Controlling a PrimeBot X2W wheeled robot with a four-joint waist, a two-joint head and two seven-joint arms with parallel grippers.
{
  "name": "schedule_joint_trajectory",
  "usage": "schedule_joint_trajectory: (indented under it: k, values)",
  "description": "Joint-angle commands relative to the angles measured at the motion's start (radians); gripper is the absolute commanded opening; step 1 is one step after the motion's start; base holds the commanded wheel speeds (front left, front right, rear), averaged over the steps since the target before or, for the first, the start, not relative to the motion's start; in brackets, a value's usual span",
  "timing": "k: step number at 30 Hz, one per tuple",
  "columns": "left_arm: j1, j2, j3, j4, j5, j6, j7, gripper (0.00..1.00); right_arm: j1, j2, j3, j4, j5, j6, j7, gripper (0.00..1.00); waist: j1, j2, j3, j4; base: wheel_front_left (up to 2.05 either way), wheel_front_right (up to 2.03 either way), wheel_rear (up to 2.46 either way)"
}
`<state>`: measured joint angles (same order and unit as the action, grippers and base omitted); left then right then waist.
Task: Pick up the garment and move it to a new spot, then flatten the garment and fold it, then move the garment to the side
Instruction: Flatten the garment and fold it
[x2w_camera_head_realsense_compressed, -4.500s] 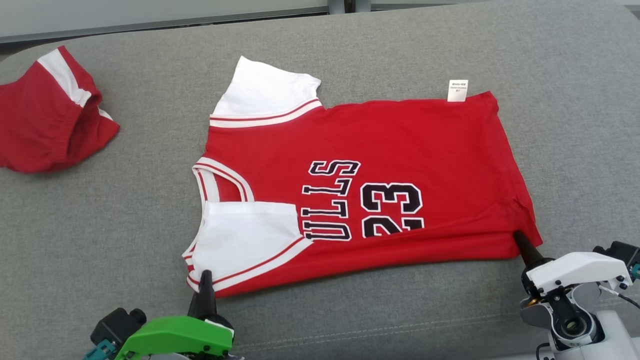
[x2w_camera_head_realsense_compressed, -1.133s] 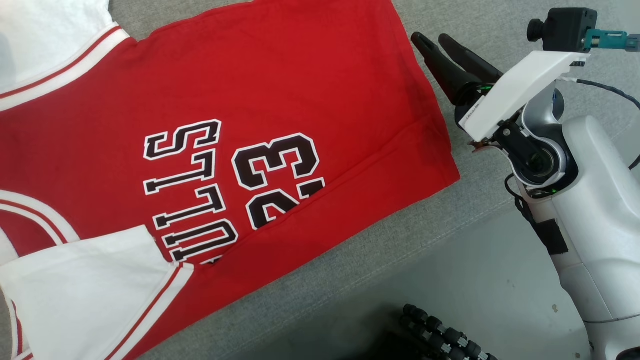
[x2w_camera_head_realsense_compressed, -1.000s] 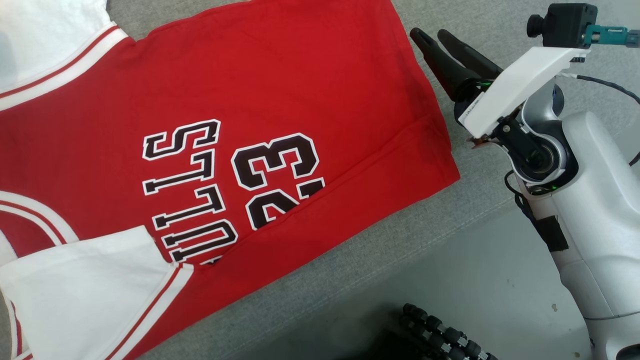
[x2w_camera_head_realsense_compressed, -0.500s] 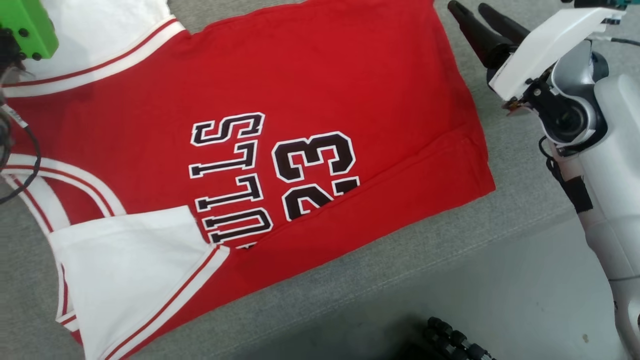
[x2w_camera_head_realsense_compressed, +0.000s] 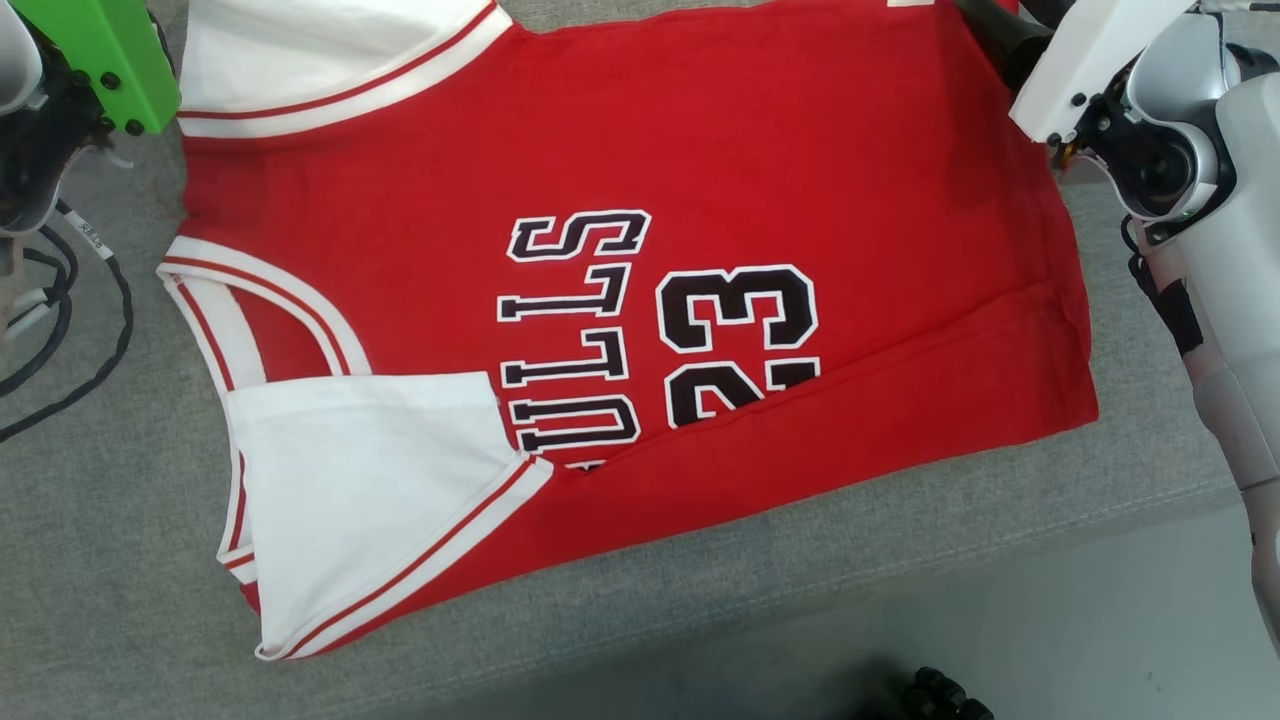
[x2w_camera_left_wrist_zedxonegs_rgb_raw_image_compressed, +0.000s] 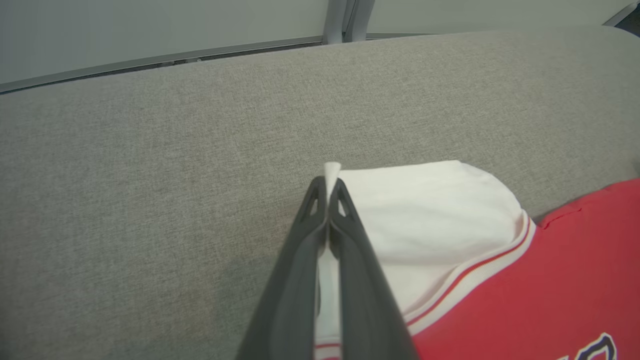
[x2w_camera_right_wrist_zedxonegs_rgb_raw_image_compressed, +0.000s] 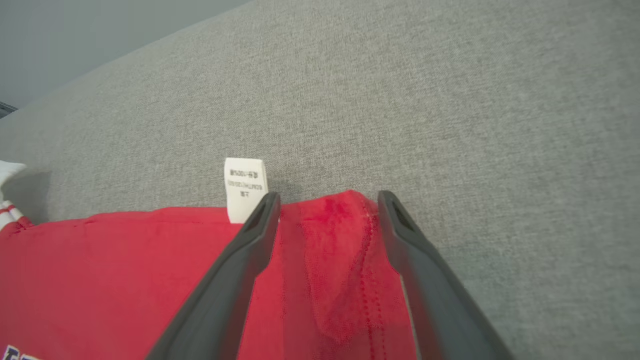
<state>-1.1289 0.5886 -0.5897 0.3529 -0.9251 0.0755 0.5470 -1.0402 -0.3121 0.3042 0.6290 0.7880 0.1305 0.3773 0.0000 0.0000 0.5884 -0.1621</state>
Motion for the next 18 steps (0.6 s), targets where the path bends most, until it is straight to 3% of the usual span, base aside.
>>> schedule_joint_trajectory:
  k: [1, 7, 9, 12, 13, 15, 18]
  values:
    - [0.016, 0.006, 0.004, -0.011, -0.004, 0.008, -0.004, 0.00, -0.024, -0.005, 0.010, 0.033, -0.018, 0.000, 0.009, 1.00, 0.0000, 0.0000, 0.003, 0.019, 0.00, 0.00, 0.00]
    - [0.021, 0.001, 0.002, -0.017, -0.009, 0.011, -0.009, 0.00, -0.061, -0.002, 0.034, 0.096, -0.045, 0.000, 0.037, 0.99, 0.0000, 0.0000, 0.013, 0.024, 0.00, 0.00, 0.00]
    - [0.023, -0.002, 0.000, -0.017, -0.010, 0.010, -0.010, 0.00, -0.068, 0.000, 0.043, 0.107, -0.049, 0.000, 0.039, 0.47, 0.0000, 0.0000, 0.013, 0.024, 0.00, 0.00, 0.00]
    - [0.026, -0.007, 0.001, -0.014, -0.014, 0.005, -0.014, 0.00, -0.077, 0.002, 0.046, 0.122, -0.053, 0.000, 0.032, 0.20, 0.0000, 0.0000, 0.008, 0.023, 0.00, 0.00, 0.00]
    - [0.027, -0.007, 0.002, -0.012, -0.015, 0.004, -0.016, 0.00, -0.081, 0.003, 0.047, 0.128, -0.053, 0.000, 0.030, 0.06, 0.0000, 0.0000, 0.005, 0.023, 0.00, 0.00, 0.00]
    - [0.030, -0.007, 0.003, -0.011, -0.021, -0.001, -0.020, 0.00, -0.088, 0.003, 0.045, 0.139, -0.056, 0.000, 0.027, 0.00, 0.0000, 0.0000, -0.003, 0.023, 0.00, 0.00, 0.00]
    - [0.032, -0.007, 0.005, -0.010, -0.026, -0.005, -0.024, 0.00, -0.094, 0.004, 0.043, 0.150, -0.055, 0.000, 0.025, 0.00, 0.0000, 0.0000, -0.011, 0.025, 0.00, 0.00, 0.00]
